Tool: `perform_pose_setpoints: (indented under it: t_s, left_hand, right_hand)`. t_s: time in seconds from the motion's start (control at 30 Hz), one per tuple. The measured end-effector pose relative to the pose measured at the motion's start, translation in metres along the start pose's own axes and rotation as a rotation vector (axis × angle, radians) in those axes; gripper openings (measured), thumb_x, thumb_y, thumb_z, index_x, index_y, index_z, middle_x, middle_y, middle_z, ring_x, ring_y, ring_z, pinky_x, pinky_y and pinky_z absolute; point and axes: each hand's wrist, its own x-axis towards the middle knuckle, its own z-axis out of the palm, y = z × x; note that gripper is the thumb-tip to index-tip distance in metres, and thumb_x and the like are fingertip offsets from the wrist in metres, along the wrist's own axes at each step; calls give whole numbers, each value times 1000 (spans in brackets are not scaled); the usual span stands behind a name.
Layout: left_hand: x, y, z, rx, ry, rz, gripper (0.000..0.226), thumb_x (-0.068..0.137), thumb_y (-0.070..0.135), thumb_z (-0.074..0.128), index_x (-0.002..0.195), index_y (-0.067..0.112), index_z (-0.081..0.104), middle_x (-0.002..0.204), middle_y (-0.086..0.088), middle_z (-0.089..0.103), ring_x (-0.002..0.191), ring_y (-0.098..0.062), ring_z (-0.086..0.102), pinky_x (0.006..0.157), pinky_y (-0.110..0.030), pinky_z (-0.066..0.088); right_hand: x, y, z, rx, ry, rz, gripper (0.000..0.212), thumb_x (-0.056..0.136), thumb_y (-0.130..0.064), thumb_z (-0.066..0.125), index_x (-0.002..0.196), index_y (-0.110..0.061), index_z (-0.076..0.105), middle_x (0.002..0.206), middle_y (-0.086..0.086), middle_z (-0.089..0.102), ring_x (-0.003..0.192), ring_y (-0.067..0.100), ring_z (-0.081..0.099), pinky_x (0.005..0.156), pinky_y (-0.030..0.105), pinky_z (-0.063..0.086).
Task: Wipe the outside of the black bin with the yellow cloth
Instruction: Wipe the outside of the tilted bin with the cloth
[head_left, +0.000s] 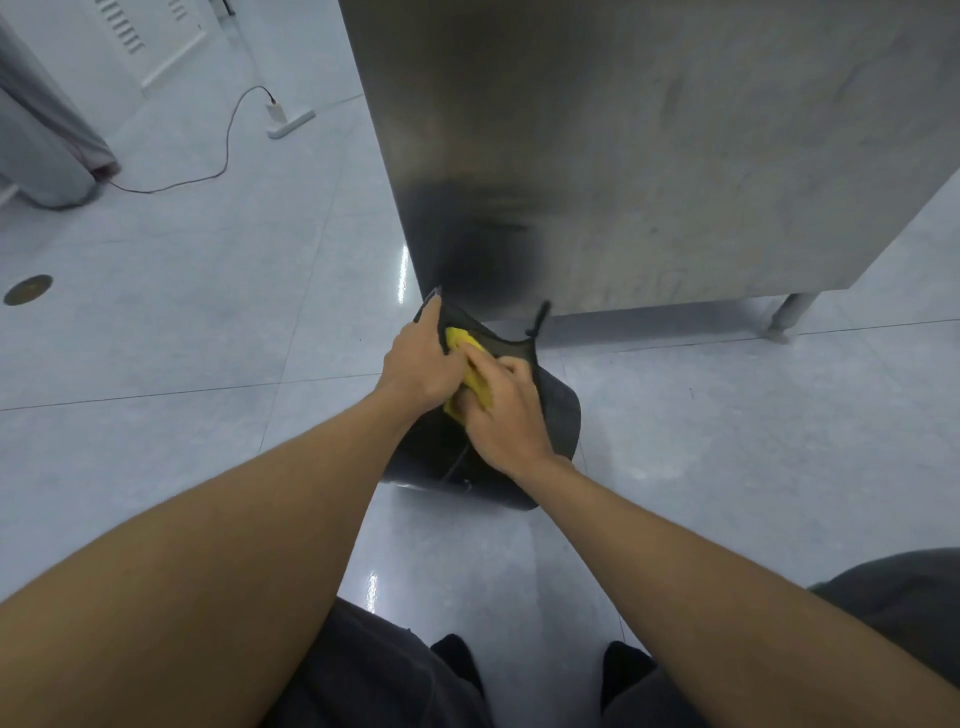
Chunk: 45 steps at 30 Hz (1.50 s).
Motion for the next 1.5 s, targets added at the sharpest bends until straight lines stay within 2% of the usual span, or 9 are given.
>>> perform_pose_setpoints:
  t_s: [0.13, 0.3, 0.4, 0.67, 0.8, 0.93, 1.03, 1.33, 1.5]
  left_hand:
    - [0, -4, -5, -94, 4, -33, 61, 87, 8, 63, 139, 9, 32, 118, -9, 56, 104, -22, 57, 80, -27, 47]
    - [-3, -4, -3, 34, -10, -34, 61, 96, 15, 53, 151, 18, 25, 138, -12, 54, 119, -35, 57, 97, -42, 48]
    - [-4, -2, 1, 55, -15, -40, 64, 100, 19, 48, 155, 26, 15, 146, -9, 48, 122, -32, 55, 100, -39, 45]
    - [4, 1, -1, -101, -28, -71, 61, 98, 14, 50, 152, 21, 22, 142, -12, 49, 124, -32, 51, 97, -33, 45]
    - [6, -4, -3, -109, 6, -113, 49, 91, 5, 58, 132, 7, 31, 113, -12, 53, 104, -27, 58, 65, -19, 46]
    - [4, -9, -1, -2, -25, -102, 60, 97, 12, 53, 148, 13, 21, 138, -15, 51, 121, -37, 55, 98, -42, 49]
    - [7, -10, 3, 34, -68, -82, 69, 100, 18, 49, 156, 22, 9, 149, -11, 43, 128, -38, 51, 105, -47, 43]
    - [14, -15, 2, -91, -42, -129, 66, 99, 12, 44, 155, 25, 11, 135, -12, 54, 116, -32, 54, 92, -34, 45]
    - [13, -15, -1, -106, -76, -140, 67, 100, 14, 45, 155, 24, 9, 142, -13, 48, 124, -37, 51, 104, -43, 44]
  right_hand:
    - [-4, 18, -3, -113, 63, 14, 52, 100, -32, 50, 150, -35, 38, 148, -7, 50, 127, 22, 42, 105, 35, 39]
    - [-22, 61, -20, -138, 135, 482, 53, 102, -47, 38, 153, -36, 30, 144, 0, 49, 131, 28, 36, 105, 44, 38]
    - [-16, 59, -24, -45, 163, 649, 52, 101, -46, 41, 151, -41, 30, 136, 10, 43, 110, 26, 53, 101, 42, 44]
    - [-7, 2, -3, 4, -26, -11, 56, 95, -31, 57, 147, -40, 39, 134, 3, 48, 124, 20, 45, 103, 35, 44]
    - [-2, 24, -8, -148, 27, 29, 56, 96, -36, 55, 149, -38, 38, 153, -1, 44, 134, 26, 41, 110, 45, 38]
    - [-13, 61, -26, -147, 71, 487, 56, 100, -45, 42, 154, -36, 28, 154, 8, 38, 137, 33, 38, 113, 47, 35]
    - [-10, 61, -27, -61, 86, 653, 56, 101, -44, 42, 154, -41, 23, 151, 14, 33, 125, 32, 49, 107, 45, 39]
    - [-16, -1, -5, -41, -82, -188, 61, 88, -13, 66, 145, -22, 48, 129, 2, 60, 115, 23, 50, 97, 36, 48]
    - [-14, 31, -14, -118, 49, 66, 51, 98, -28, 56, 148, -32, 44, 143, 1, 53, 126, 24, 42, 104, 36, 42]
